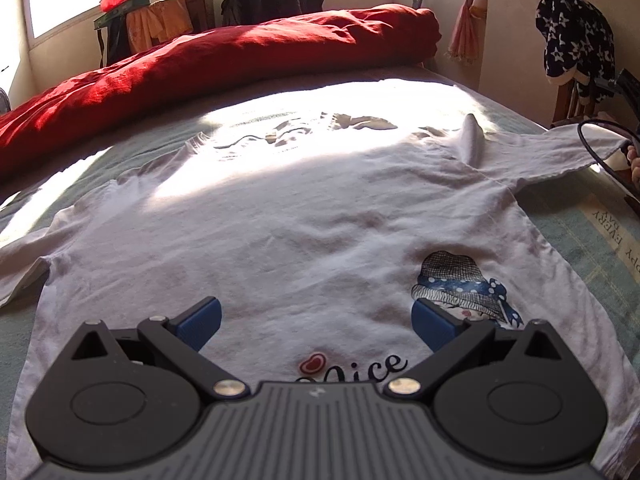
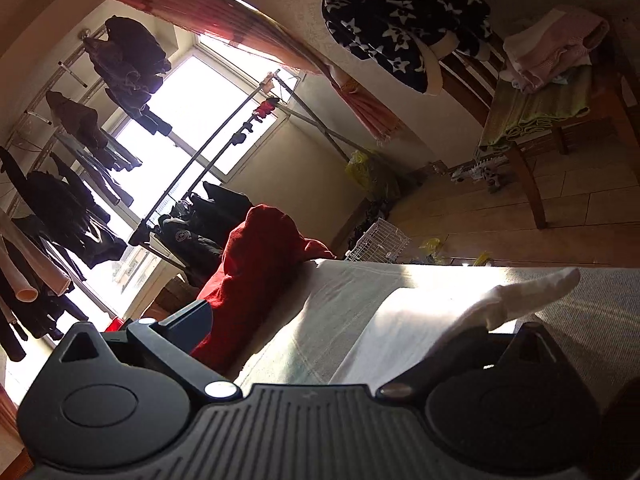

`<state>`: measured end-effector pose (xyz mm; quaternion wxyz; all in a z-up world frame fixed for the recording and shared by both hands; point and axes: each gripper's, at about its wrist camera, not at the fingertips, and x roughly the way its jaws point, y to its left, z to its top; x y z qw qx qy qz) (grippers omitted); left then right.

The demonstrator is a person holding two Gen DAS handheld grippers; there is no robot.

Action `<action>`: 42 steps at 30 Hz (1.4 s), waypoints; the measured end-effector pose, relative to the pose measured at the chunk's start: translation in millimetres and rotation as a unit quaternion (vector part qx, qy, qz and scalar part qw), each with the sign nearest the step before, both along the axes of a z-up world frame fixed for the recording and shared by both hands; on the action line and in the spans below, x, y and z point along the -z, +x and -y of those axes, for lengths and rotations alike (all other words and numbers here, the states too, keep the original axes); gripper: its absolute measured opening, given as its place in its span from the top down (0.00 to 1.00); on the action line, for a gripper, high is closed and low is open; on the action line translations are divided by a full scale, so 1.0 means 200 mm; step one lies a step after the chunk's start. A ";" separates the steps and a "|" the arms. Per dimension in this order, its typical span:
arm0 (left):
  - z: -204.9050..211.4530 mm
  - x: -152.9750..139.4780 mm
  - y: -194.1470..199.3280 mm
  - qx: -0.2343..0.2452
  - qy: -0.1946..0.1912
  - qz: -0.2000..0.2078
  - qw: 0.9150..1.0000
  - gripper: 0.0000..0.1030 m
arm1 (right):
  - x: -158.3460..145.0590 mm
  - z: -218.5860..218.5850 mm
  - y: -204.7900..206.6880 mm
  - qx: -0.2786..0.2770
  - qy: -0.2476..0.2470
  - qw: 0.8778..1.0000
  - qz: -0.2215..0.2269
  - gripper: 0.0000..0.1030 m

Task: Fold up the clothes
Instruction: 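Lower the held shirt side onto the blanket with the right tool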

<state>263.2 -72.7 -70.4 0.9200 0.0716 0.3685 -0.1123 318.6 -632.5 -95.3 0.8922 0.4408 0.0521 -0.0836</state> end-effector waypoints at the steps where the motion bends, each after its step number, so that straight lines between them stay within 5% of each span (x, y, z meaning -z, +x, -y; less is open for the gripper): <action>1: 0.00 0.00 0.00 0.000 0.000 0.001 1.000 0.02 | 0.00 0.01 -0.01 0.003 0.001 1.000 -0.001 0.00; 10: 0.00 -0.01 -0.01 0.004 -0.005 0.002 1.000 0.02 | 0.01 0.15 -0.12 0.055 -0.001 0.997 -0.057 0.00; 18: -0.01 -0.01 -0.02 0.005 -0.008 0.002 1.000 0.02 | -0.07 0.22 -0.24 0.117 -0.019 0.991 -0.064 0.00; 21: -0.01 -0.01 -0.03 0.003 -0.008 0.002 1.000 0.02 | -0.13 0.17 -0.20 0.091 -0.035 0.993 -0.069 0.00; 26: -0.04 -0.02 -0.04 -0.001 -0.009 0.006 1.000 0.02 | -0.26 -0.04 -0.02 -0.032 -0.052 0.995 -0.073 0.00; 34: -0.15 -0.02 -0.05 -0.026 -0.013 0.003 1.000 0.02 | -0.27 -0.54 0.33 -0.218 -0.082 0.965 -0.119 0.00; 42: -0.23 -0.02 -0.07 -0.038 -0.018 0.005 0.999 0.02 | -0.02 -0.69 0.36 -0.224 -0.069 0.949 -0.211 0.00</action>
